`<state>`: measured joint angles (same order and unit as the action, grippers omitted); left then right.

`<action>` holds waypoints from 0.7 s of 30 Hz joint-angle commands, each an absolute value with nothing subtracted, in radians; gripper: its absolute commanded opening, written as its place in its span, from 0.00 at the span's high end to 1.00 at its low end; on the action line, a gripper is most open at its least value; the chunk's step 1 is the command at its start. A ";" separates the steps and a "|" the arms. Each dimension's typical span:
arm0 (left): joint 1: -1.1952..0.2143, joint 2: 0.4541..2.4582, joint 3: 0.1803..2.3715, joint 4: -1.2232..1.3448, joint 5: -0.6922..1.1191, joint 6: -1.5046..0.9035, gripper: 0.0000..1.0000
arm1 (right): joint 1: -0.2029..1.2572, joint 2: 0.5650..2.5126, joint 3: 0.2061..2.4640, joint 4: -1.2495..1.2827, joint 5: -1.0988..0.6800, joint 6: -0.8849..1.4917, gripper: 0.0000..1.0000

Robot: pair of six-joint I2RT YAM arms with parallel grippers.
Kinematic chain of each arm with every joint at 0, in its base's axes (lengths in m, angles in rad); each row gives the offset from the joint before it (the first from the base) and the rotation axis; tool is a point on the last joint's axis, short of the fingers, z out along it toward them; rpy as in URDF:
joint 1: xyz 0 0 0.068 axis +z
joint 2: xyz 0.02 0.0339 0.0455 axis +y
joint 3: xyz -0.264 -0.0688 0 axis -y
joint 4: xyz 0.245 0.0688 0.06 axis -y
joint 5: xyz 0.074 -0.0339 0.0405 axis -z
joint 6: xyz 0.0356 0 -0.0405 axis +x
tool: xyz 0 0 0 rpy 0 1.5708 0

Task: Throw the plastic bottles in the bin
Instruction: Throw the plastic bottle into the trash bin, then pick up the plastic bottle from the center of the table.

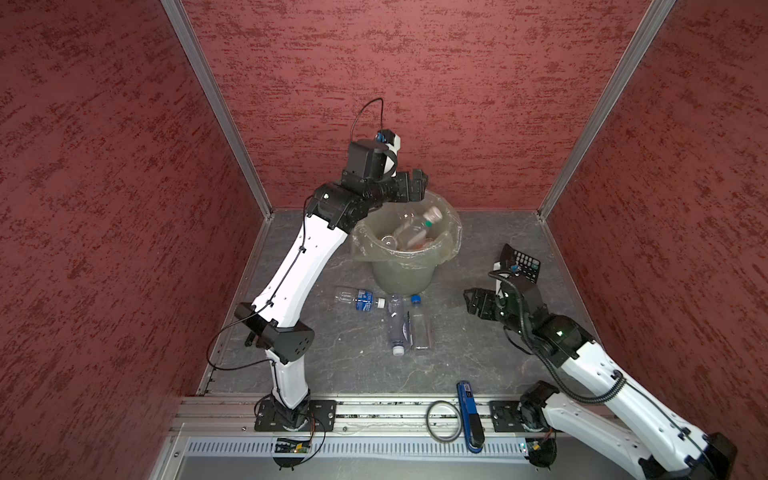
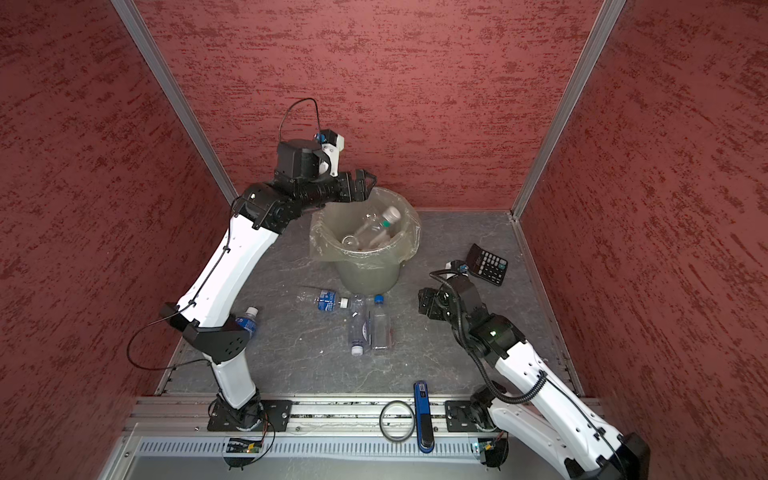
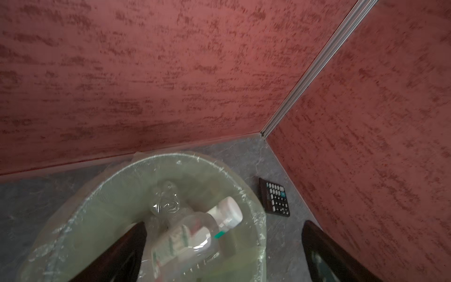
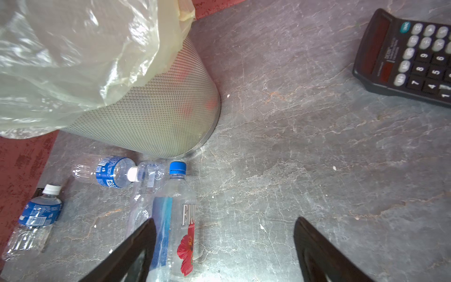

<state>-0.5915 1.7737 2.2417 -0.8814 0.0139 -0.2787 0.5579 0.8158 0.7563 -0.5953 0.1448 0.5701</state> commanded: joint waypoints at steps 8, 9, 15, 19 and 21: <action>-0.622 1.351 1.900 -0.726 -0.056 -0.248 0.00 | 0.556 0.863 0.751 -0.578 0.030 0.580 0.09; -0.618 1.313 1.844 -0.716 -0.061 -0.248 0.00 | 0.560 0.872 0.743 -0.570 0.017 0.580 0.09; -0.595 1.113 1.544 -0.732 -0.144 -0.261 0.00 | 0.632 0.941 0.733 -0.530 0.001 0.588 0.07; -0.571 1.018 1.364 -0.784 -0.191 -0.284 0.01 | 0.713 1.015 0.754 -0.509 0.028 0.597 0.05; -0.557 0.974 1.286 -0.826 -0.228 -0.312 0.01 | 0.762 1.069 0.774 -0.507 0.056 0.599 0.04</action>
<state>-0.5732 1.0264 1.3518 -0.7639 -0.1577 -0.2787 0.7136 1.0264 0.7399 -0.5396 0.0303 0.5770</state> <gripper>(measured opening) 0.994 0.954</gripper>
